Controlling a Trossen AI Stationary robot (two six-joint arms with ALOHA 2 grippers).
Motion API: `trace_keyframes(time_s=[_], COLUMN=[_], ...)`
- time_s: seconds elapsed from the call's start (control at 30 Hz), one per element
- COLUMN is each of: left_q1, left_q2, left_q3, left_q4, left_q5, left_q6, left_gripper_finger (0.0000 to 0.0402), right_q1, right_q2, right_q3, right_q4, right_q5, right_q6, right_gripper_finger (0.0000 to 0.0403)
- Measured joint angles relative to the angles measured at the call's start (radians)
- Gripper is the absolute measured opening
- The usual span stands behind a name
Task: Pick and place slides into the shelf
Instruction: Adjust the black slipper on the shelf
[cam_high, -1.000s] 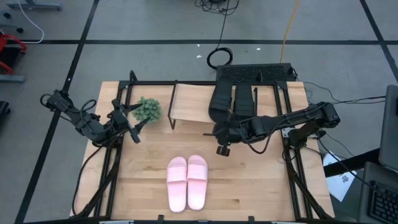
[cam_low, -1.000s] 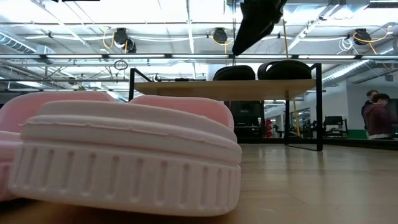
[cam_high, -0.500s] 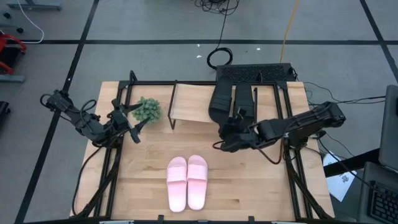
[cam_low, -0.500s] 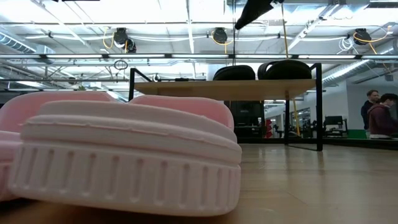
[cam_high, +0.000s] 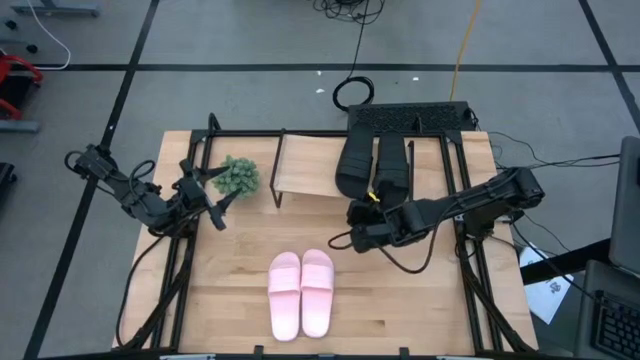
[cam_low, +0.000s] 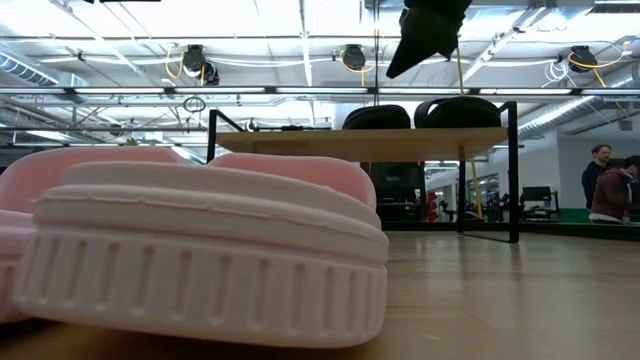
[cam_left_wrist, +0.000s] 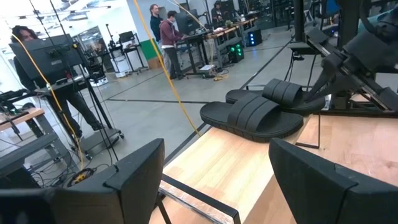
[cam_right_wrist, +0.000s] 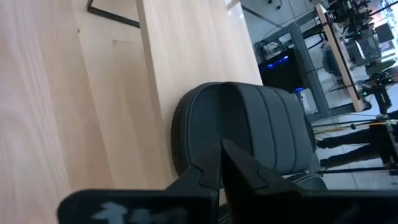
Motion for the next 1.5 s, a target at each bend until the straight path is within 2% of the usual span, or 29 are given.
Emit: trace_keyframes(time_s=[0.2,0.4,0.8,0.97,1.1,1.5], left_q1=[0.000,0.000,0.000,0.000,0.000,0.000], left_q2=[0.000,0.000,0.000,0.000,0.000,0.000], left_q3=[0.000,0.000,0.000,0.000,0.000,0.000], left_q4=[0.000,0.000,0.000,0.000,0.000,0.000], left_q5=[0.000,0.000,0.000,-0.001,-0.001,-0.001], left_q6=[0.000,0.000,0.000,0.000,0.001,0.002], left_gripper_finger=[0.0294,0.0294,0.0294,0.0294,0.0294,0.0294], right_q1=[0.009,0.009,0.005,-0.013,-0.016,-0.023], right_q2=[-0.011,-0.010,-0.010,-0.019,-0.019,-0.019], right_q3=[0.000,0.000,0.000,0.000,0.000,0.000], right_q4=[-0.007,-0.026,-0.003,-0.006,-0.029,-0.032], right_q5=[-0.046,-0.110,-0.109,-0.074,-0.020,-0.022], right_q6=[0.019,-0.067,-0.216,-0.205,-0.214,-0.166], right_gripper_finger=[0.0006,0.0006,0.0006,0.0009,0.0027,0.0125])
